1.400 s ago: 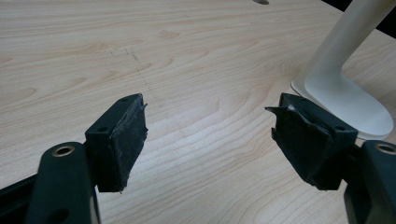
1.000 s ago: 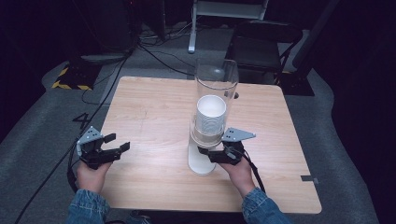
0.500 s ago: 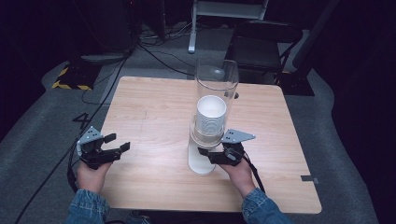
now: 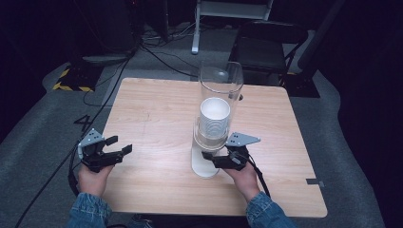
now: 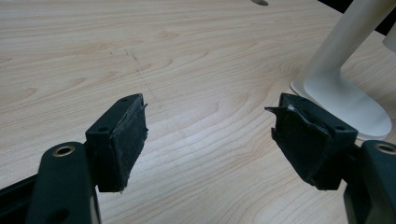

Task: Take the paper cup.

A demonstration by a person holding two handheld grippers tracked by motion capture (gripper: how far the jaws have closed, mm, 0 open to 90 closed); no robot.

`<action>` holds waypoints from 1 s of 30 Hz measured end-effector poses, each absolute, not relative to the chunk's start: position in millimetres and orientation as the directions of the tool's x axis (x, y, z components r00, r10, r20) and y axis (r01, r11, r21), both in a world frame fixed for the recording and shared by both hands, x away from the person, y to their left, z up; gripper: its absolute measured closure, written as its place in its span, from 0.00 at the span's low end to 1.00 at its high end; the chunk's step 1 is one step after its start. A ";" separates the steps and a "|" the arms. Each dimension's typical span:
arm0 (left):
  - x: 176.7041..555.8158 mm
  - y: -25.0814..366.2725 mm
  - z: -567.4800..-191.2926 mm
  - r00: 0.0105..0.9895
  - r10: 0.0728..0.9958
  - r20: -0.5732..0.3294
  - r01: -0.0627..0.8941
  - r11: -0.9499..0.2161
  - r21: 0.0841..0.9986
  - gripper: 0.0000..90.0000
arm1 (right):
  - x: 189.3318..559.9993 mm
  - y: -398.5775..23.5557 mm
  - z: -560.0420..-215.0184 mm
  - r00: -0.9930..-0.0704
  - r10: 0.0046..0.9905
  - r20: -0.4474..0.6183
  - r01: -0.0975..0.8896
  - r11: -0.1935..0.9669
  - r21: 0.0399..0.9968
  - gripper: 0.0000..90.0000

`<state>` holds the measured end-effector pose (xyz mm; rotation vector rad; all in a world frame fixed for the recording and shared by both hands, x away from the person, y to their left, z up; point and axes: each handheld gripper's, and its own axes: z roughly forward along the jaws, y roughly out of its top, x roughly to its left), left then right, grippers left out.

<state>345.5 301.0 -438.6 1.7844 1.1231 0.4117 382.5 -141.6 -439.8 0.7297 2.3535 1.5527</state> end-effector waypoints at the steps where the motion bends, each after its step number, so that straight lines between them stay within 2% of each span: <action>1: 345.7 301.3 -438.6 0.521 0.832 -0.191 0.510 -0.124 0.851 0.29 | 382.8 -141.5 -439.9 -0.849 0.522 0.081 0.279 0.313 0.908 0.39; 30: 346.1 300.2 -439.0 0.523 0.831 -0.188 0.514 -0.132 0.848 0.29 | 386.6 -141.8 -443.4 -0.855 0.519 0.023 0.221 0.324 0.920 0.39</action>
